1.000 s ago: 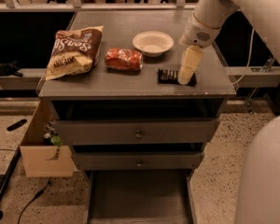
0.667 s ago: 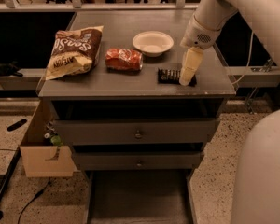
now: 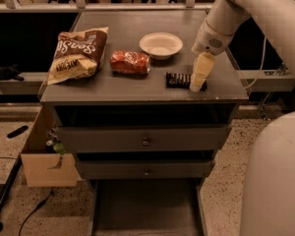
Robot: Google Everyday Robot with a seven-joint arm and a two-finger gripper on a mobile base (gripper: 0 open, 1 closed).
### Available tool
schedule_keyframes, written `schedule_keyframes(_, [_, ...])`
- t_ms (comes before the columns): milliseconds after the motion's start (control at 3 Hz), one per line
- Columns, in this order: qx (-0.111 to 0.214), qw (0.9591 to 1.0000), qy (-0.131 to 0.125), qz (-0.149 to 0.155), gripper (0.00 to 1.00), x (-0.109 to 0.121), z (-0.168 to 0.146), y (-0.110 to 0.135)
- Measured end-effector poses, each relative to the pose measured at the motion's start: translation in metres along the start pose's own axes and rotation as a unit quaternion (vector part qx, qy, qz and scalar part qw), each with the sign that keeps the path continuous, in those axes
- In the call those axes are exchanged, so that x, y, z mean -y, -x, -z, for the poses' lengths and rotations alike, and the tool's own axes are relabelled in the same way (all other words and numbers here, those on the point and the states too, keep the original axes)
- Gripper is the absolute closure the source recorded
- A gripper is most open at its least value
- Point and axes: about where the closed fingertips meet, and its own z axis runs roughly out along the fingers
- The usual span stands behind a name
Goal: Place rxbar chocolate into bottom drawer
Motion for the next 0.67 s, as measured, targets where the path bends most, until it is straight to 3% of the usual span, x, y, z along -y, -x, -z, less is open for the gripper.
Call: schedule_keyframes(667, [-0.003, 0.9999, 0.010, -0.004, 0.00, 0.0019, -0.0117, -0.0022])
